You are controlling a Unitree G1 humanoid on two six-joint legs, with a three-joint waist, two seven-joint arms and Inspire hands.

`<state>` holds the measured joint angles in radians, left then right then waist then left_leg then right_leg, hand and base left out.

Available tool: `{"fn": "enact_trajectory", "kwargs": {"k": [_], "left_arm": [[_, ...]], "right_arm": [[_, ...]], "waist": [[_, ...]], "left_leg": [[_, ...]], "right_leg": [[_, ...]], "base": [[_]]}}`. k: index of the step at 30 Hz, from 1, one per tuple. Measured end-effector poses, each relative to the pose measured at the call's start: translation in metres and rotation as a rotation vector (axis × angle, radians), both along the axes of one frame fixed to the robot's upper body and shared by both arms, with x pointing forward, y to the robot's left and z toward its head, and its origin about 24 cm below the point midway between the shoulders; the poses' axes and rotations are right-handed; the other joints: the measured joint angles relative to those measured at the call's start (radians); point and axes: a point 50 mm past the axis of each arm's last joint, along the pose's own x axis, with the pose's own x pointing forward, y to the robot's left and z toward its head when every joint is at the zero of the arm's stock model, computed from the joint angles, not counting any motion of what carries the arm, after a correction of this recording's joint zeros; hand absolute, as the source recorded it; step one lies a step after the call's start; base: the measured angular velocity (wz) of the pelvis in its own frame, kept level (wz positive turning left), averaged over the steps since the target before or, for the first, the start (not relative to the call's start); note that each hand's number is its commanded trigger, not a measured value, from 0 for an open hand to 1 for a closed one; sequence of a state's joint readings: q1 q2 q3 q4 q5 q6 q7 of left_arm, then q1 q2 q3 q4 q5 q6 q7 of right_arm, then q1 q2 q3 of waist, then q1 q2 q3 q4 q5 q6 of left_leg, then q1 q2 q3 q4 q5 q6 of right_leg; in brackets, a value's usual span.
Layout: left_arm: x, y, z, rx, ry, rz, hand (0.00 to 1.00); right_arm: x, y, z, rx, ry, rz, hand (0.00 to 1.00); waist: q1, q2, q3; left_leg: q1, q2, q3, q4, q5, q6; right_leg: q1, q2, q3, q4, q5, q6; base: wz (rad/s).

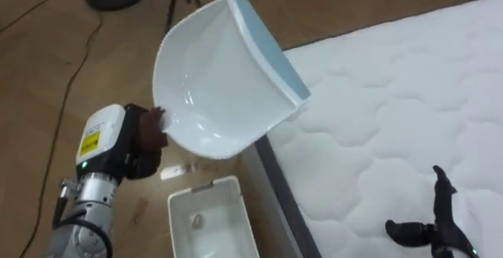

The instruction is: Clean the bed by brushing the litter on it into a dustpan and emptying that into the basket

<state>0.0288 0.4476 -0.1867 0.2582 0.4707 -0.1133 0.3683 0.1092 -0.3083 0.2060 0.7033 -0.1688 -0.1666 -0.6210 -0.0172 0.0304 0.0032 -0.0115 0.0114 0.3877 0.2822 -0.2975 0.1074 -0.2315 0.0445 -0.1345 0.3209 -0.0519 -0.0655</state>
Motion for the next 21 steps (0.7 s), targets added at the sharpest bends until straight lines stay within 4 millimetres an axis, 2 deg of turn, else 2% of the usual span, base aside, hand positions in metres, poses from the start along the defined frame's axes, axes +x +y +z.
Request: {"fn": "enact_trajectory", "kwargs": {"k": [1,2,3,4,6,7,9,11,14,15,16,17,18,19,20,21], "left_arm": [[0.002,-0.001,0.001,-0.020,-0.011,0.010,1.00],[0.002,-0.003,0.001,-0.032,-0.014,0.012,1.00],[0.001,-0.007,-0.001,-0.050,-0.020,0.019,1.00],[0.001,-0.009,-0.002,-0.063,-0.024,0.024,1.00],[0.000,-0.010,-0.004,-0.101,-0.020,0.041,1.00],[0.000,-0.010,-0.004,-0.135,-0.018,0.053,1.00],[-0.002,-0.012,-0.009,-0.190,-0.004,0.072,1.00],[-0.005,-0.014,-0.012,-0.224,0.012,0.079,1.00],[-0.007,-0.017,-0.016,-0.255,0.037,0.079,1.00],[-0.009,-0.018,-0.018,-0.259,0.051,0.076,1.00],[-0.013,-0.018,-0.022,-0.259,0.070,0.077,1.00],[-0.016,-0.017,-0.024,-0.259,0.081,0.080,1.00],[-0.023,-0.016,-0.030,-0.259,0.108,0.091,1.00],[-0.032,-0.015,-0.037,-0.267,0.146,0.110,1.00],[-0.035,-0.015,-0.040,-0.273,0.163,0.118,1.00],[-0.039,-0.016,-0.045,-0.282,0.189,0.123,1.00]], "right_arm": [[0.000,0.002,0.000,0.007,-0.004,-0.005,0.00],[-0.002,0.001,0.000,0.006,-0.001,-0.007,0.00],[-0.002,0.000,0.001,0.001,-0.005,-0.010,0.00],[-0.001,0.001,0.001,-0.001,-0.015,-0.010,0.00],[0.002,0.005,0.002,0.011,-0.031,0.011,0.00],[0.003,0.009,0.002,0.024,-0.038,0.022,0.00],[0.003,0.014,0.000,0.035,-0.034,0.032,0.00],[0.003,0.019,-0.002,0.052,-0.035,0.034,0.00],[0.003,0.020,-0.002,0.074,-0.022,0.048,0.00],[0.004,0.019,-0.001,0.080,-0.026,0.050,0.00],[0.006,0.019,0.001,0.086,-0.039,0.054,0.00],[0.007,0.020,0.003,0.087,-0.045,0.063,0.00],[0.010,0.022,0.004,0.086,-0.048,0.092,0.00],[0.011,0.024,0.005,0.074,-0.045,0.128,0.00],[0.012,0.025,0.006,0.067,-0.047,0.140,0.00],[0.011,0.026,0.007,0.060,-0.044,0.161,0.00]], "waist": [[-0.006,-0.005,0.0010],[0.001,-0.005,0.0011],[0.024,-0.006,0.0016],[0.042,-0.011,0.0033],[0.060,-0.015,0.0066],[0.051,-0.023,0.0118],[0.040,-0.032,0.0154],[0.011,-0.036,0.0130],[-0.034,-0.035,0.0118],[-0.039,-0.035,0.0111],[-0.038,-0.035,0.0052],[-0.029,-0.034,0.0035],[-0.009,-0.031,0.0027],[-0.001,-0.023,-0.0029],[-0.001,-0.019,-0.0053],[-0.001,-0.015,-0.0067]], "left_leg": [[0.013,0.006,0.079,-0.020,0.000,0.000],[0.022,0.007,0.112,-0.032,0.000,0.000],[0.040,0.009,0.190,-0.047,0.001,0.000],[0.047,0.008,0.249,-0.047,0.001,0.000],[0.042,0.006,0.302,-0.038,0.001,-0.001],[0.032,0.006,0.313,-0.023,0.001,-0.001],[0.025,0.005,0.312,-0.005,0.001,-0.001],[0.020,0.009,0.311,0.004,0.001,-0.002],[0.012,0.030,0.322,0.022,0.000,-0.003],[0.016,0.037,0.324,0.033,0.000,-0.007],[0.020,0.038,0.301,0.042,0.003,-0.011],[0.020,0.035,0.255,0.048,0.004,-0.014],[0.020,0.016,0.083,0.062,0.007,-0.019],[0.018,-0.008,-0.103,0.069,0.012,-0.028],[0.018,-0.017,-0.170,0.071,0.014,-0.031],[0.024,-0.035,-0.270,0.071,0.017,-0.037]], "right_leg": [[0.000,-0.033,-0.070,0.101,-0.068,0.016],[0.009,-0.052,-0.089,0.151,-0.102,0.026],[0.035,-0.092,-0.108,0.224,-0.157,0.049],[0.068,-0.128,-0.121,0.247,-0.191,0.075],[0.114,-0.167,-0.121,0.200,-0.212,0.098],[0.127,-0.171,-0.120,0.156,-0.220,0.108],[0.122,-0.176,-0.117,0.141,-0.232,0.097],[0.119,-0.172,-0.112,0.131,-0.234,0.095],[0.110,-0.158,-0.105,0.128,-0.225,0.082],[0.107,-0.146,-0.080,0.128,-0.221,0.076],[0.098,-0.130,-0.041,0.127,-0.216,0.068],[0.094,-0.120,-0.013,0.126,-0.213,0.060],[0.092,-0.097,0.044,0.123,-0.202,0.047],[0.094,-0.071,0.102,0.113,-0.188,0.041],[0.093,-0.060,0.128,0.108,-0.181,0.040],[0.085,-0.030,0.201,0.110,-0.174,0.046]], "base": [[-0.85],[-0.84],[-1.14],[-1.24],[-1.02],[-0.69],[-0.49],[-0.32],[-0.24],[-0.64],[-0.86],[-1.36],[-1.60],[-1.61],[-1.52],[-1.58]]}}
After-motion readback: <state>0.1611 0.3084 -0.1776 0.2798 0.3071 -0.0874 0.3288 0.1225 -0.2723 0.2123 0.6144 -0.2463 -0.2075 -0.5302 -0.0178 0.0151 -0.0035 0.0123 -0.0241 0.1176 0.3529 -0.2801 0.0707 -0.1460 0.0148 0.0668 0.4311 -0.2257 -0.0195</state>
